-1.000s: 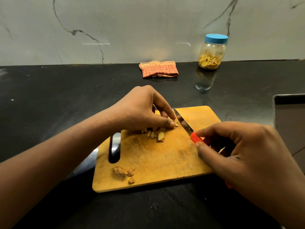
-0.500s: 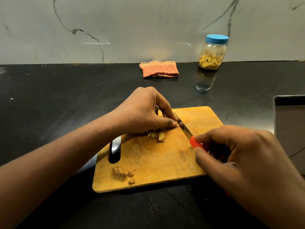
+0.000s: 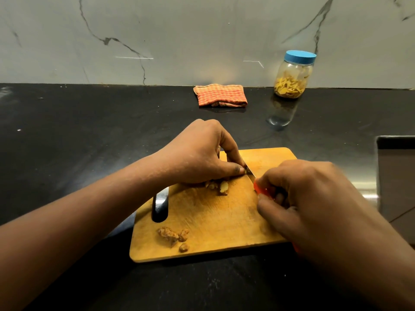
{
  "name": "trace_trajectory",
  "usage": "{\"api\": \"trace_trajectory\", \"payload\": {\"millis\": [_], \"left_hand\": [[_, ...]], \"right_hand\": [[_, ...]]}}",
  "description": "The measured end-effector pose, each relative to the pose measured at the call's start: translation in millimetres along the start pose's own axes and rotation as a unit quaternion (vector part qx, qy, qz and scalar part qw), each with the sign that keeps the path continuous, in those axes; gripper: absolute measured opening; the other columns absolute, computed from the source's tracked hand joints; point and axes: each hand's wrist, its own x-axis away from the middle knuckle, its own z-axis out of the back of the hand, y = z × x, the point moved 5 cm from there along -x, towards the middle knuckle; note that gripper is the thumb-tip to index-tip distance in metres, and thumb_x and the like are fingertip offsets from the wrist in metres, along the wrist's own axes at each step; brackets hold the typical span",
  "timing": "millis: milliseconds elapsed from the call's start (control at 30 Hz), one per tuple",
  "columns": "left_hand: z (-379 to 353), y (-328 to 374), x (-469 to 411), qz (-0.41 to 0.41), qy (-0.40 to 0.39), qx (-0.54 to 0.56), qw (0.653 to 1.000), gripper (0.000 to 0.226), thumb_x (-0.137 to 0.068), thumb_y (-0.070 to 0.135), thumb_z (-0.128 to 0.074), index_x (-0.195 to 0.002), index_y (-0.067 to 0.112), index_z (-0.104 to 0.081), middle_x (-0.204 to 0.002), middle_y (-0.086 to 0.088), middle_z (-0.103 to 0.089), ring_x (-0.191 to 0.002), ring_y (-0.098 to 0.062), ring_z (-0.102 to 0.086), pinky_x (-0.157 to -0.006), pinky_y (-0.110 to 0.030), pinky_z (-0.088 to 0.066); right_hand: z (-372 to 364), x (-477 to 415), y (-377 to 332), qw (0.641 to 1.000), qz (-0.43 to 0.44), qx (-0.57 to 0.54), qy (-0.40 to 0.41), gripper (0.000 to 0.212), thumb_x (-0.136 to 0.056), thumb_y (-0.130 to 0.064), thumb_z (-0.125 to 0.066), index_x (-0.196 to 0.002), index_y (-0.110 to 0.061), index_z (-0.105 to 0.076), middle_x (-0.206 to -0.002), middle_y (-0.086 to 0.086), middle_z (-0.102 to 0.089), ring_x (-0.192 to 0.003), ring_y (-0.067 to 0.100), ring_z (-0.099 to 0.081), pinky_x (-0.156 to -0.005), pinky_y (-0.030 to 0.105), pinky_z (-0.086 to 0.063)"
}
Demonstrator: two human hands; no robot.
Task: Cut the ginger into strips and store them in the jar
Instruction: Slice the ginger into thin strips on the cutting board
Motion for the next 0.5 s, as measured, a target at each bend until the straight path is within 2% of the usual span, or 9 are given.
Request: {"api": "trace_trajectory", "payload": {"millis": [133,233,367,500], "left_hand": [[0,-3,0,0.007,-0.005,0.012,1.0,0.008,-0.08,0.032,-0.078,-0.088,0.03,-0.079,-0.089,0.021,-0.067,-0.089,-0.006,-0.062,-0.072,-0.018,-0.049],[0,-4,-1,0.005,-0.01,0.015,1.0,0.01,-0.081,0.033,-0.078,-0.09,0.029,-0.08,-0.089,0.021,-0.067,-0.09,-0.006,-0.063,-0.074,-0.019,-0.05],[1,-3,-1,0.004,-0.012,0.014,1.0,0.011,-0.08,0.035,-0.078,-0.089,0.03,-0.08,-0.089,0.022,-0.067,-0.093,-0.007,-0.063,-0.085,-0.031,-0.057],[1,-3,0,-0.004,-0.016,0.008,1.0,0.008,-0.08,0.036,-0.077,-0.087,0.033,-0.078,-0.089,0.021,-0.068,-0.094,-0.008,-0.063,-0.088,-0.035,-0.056]], "right_hand": [[0,10,0,1.0,-0.003,0.029,0.006,0.019,-0.075,-0.036,-0.054,-0.067,-0.023,-0.065,-0.061,-0.007,-0.05,-0.054,0.006,-0.048,-0.048,0.028,-0.044],[5,21,0,0.999,0.004,0.028,0.035,0.016,-0.075,-0.033,-0.058,-0.069,-0.022,-0.068,-0.061,-0.007,-0.054,-0.051,0.01,-0.051,-0.045,0.033,-0.047],[15,26,5,0.996,0.002,0.015,0.086,0.013,-0.075,-0.029,-0.063,-0.078,-0.021,-0.072,-0.063,-0.008,-0.057,-0.053,0.008,-0.053,-0.049,0.028,-0.046],[20,25,14,0.995,-0.013,-0.009,0.094,0.017,-0.077,-0.034,-0.063,-0.087,-0.024,-0.073,-0.066,-0.013,-0.058,-0.06,0.003,-0.054,-0.057,0.018,-0.044]]}}
